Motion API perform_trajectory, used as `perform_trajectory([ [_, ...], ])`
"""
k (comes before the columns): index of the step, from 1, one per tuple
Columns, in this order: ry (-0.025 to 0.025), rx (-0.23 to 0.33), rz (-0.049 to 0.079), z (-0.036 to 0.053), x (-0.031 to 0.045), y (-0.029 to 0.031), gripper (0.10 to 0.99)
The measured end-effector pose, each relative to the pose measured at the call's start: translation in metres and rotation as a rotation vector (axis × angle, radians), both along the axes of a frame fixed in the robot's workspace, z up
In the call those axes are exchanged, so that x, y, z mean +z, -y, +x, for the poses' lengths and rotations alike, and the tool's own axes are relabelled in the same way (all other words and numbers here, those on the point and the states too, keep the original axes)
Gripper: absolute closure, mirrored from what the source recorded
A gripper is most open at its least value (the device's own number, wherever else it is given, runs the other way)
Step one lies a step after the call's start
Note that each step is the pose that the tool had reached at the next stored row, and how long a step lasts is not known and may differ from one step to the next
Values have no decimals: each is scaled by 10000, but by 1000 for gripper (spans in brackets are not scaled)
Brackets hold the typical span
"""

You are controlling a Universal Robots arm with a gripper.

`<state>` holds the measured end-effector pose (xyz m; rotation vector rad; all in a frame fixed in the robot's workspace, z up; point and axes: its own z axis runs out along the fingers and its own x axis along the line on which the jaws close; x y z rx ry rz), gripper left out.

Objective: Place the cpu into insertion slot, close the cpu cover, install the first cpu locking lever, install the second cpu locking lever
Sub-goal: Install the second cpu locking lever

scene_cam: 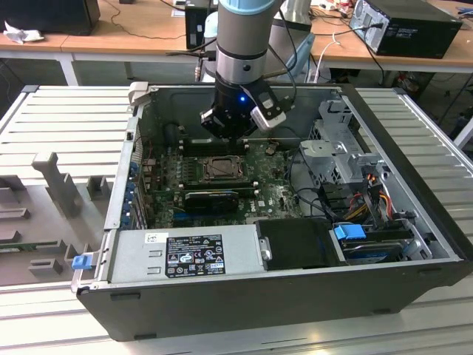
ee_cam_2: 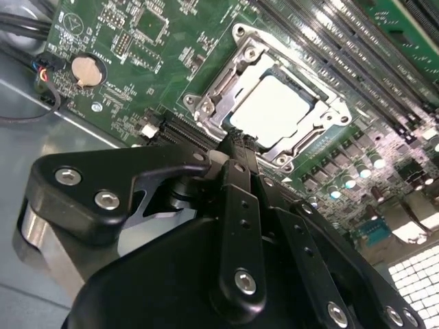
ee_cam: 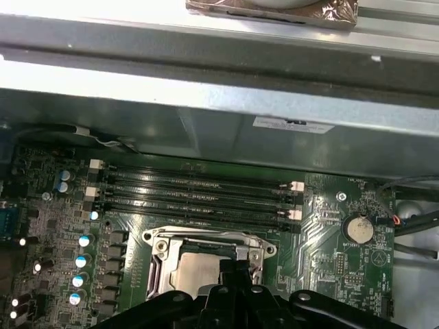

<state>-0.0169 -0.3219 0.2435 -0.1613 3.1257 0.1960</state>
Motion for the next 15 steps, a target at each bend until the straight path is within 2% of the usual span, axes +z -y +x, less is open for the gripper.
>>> perform_trajectory([
  [4, 0, 0, 1, 0, 4, 57, 980],
  [6, 0, -1, 0, 0, 56, 59, 980],
  [8, 1, 1, 2, 0, 77, 75, 980],
  [11, 0, -1, 0, -2, 78, 199, 980],
  [12, -4, 2, 1, -1, 76, 291, 980],
  [13, -49, -1, 0, -2, 74, 367, 980],
  [14, -197, 0, 2, -2, 67, 437, 980],
  [15, -247, 1, 11, -1, 58, 488, 980],
])
